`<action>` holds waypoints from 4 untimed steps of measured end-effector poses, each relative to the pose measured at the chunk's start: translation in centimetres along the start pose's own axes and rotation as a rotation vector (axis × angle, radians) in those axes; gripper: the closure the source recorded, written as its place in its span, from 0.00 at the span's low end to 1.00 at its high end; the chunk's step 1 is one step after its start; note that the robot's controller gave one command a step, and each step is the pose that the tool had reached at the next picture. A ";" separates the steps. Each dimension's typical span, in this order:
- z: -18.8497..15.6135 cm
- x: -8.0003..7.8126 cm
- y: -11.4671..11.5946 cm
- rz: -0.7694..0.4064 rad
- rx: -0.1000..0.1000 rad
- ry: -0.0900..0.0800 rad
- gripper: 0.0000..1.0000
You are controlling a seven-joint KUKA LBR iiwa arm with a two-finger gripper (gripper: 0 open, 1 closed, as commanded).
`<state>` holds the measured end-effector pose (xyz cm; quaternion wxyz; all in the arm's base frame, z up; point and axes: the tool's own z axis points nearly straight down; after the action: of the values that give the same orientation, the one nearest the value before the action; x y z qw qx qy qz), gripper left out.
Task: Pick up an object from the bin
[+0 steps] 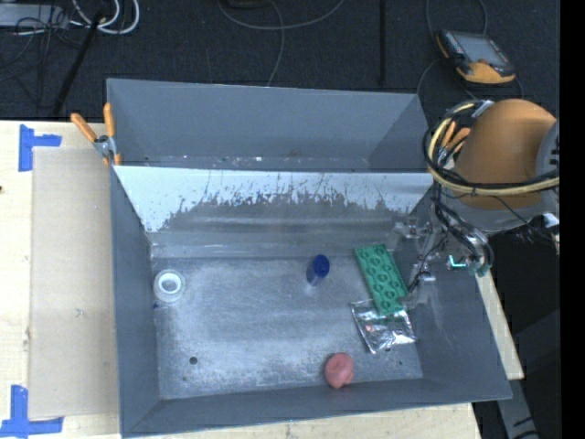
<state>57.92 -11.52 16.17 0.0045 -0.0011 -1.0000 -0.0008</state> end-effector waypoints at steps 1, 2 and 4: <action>9.4 3.0 -1.9 -0.123 0.000 -0.004 0.00; 9.0 2.7 -1.8 -0.127 0.002 -0.011 1.00; 8.8 2.5 -1.7 -0.132 0.001 -0.016 1.00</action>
Offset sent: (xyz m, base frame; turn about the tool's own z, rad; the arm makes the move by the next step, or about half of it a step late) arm -0.0294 -0.0195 -0.0909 -0.1246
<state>55.31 -13.18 7.35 -0.0037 0.0647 -0.9979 -0.0006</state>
